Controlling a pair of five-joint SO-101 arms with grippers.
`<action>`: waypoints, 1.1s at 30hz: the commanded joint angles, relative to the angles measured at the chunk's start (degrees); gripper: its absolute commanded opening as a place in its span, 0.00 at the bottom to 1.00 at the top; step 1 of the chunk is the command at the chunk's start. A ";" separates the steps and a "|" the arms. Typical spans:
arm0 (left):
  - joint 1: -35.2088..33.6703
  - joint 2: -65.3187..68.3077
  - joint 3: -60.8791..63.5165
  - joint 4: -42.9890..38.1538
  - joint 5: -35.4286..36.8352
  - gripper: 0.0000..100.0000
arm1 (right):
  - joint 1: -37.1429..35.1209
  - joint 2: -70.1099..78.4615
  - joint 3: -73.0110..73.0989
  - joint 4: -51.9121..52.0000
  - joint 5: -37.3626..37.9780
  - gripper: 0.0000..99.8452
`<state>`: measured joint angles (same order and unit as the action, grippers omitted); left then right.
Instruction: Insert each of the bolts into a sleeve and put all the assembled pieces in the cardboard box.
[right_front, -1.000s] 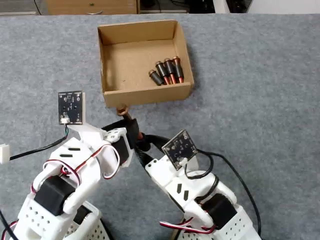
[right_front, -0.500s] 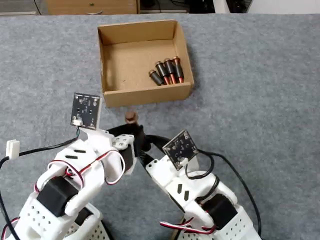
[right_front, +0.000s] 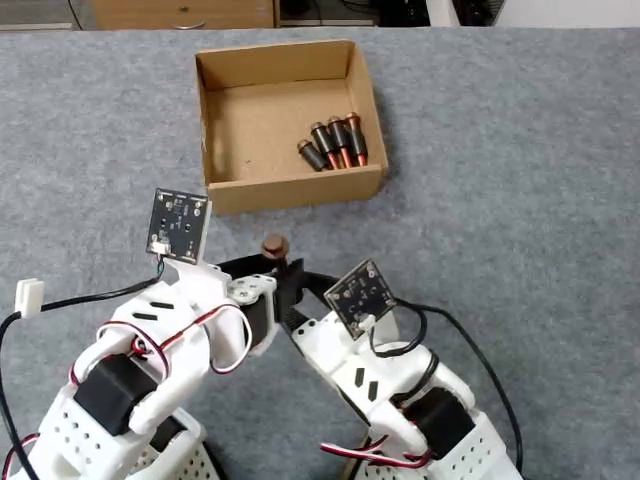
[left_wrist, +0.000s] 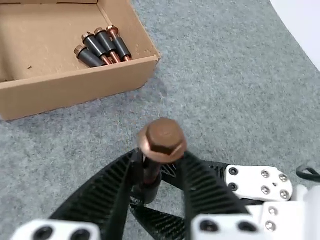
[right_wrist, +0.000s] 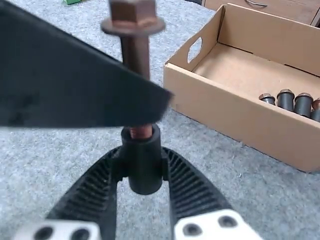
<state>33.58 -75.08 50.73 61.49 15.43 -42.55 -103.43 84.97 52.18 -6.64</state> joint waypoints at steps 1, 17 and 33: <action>1.05 -0.31 -2.46 0.18 -0.35 0.18 | -0.04 -8.75 -2.33 0.18 0.35 0.00; 0.62 -0.40 -2.55 0.26 -0.35 0.18 | -0.04 -8.66 -2.77 0.26 0.44 0.00; -2.81 -0.40 -2.73 1.05 -0.44 0.18 | -0.13 -8.84 -8.40 3.16 0.44 0.00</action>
<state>31.38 -75.08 50.73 62.81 15.43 -42.55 -103.43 80.75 55.60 -6.55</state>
